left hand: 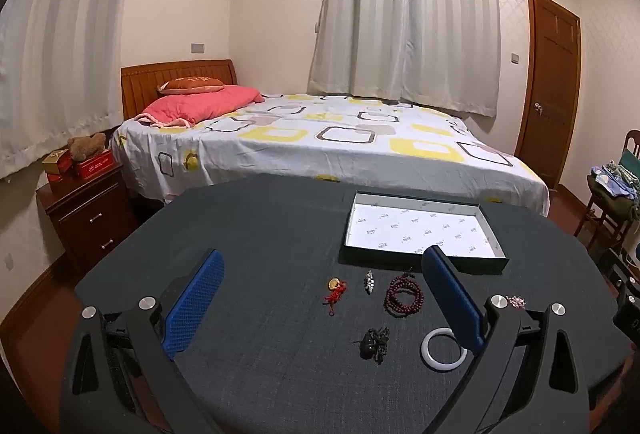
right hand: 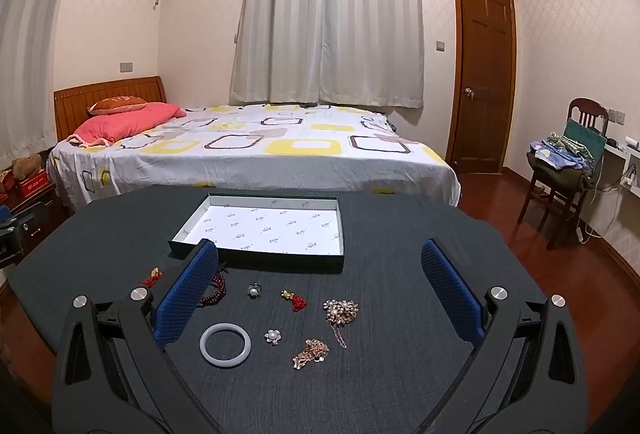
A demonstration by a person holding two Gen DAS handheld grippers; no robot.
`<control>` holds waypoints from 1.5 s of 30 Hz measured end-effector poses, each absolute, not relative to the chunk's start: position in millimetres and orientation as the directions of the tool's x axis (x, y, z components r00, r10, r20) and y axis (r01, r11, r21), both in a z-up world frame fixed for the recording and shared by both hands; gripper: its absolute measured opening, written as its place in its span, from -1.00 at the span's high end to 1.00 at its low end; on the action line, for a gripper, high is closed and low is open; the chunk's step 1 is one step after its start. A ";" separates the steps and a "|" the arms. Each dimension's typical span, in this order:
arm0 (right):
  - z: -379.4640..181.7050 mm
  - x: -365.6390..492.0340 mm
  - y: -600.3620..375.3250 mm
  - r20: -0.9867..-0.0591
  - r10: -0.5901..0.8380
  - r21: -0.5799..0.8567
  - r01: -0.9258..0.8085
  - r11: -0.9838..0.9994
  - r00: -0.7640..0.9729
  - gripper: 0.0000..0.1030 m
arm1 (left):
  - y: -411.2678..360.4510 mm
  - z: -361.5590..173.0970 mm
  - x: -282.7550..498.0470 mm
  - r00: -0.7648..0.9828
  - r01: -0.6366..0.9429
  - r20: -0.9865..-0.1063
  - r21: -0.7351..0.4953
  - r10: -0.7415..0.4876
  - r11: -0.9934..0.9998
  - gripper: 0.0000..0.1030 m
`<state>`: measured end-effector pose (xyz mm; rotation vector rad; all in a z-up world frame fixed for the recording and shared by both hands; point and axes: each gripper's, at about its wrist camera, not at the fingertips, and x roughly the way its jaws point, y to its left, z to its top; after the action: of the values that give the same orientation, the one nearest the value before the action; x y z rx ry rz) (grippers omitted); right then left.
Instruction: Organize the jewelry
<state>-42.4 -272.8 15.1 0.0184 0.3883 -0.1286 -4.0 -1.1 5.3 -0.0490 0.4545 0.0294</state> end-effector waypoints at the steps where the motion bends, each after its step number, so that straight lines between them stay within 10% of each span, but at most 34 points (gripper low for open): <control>1: 13.8 -44.0 -272.5 -0.376 -0.123 -0.008 0.130 0.992 0.918 -0.93 | -1.6 4.8 -4.1 0.898 -0.040 -0.439 -0.040 0.019 0.998 -0.87; 45: 17.5 -46.3 -275.7 -0.369 -0.122 -0.006 0.129 0.992 0.921 -0.93 | 1.2 8.3 -6.2 0.899 -0.042 -0.437 -0.038 0.021 0.998 -0.87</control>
<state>-46.3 -275.7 17.5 0.0182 0.3775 -0.1289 -6.2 1.2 8.3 -0.0471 0.4511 0.0324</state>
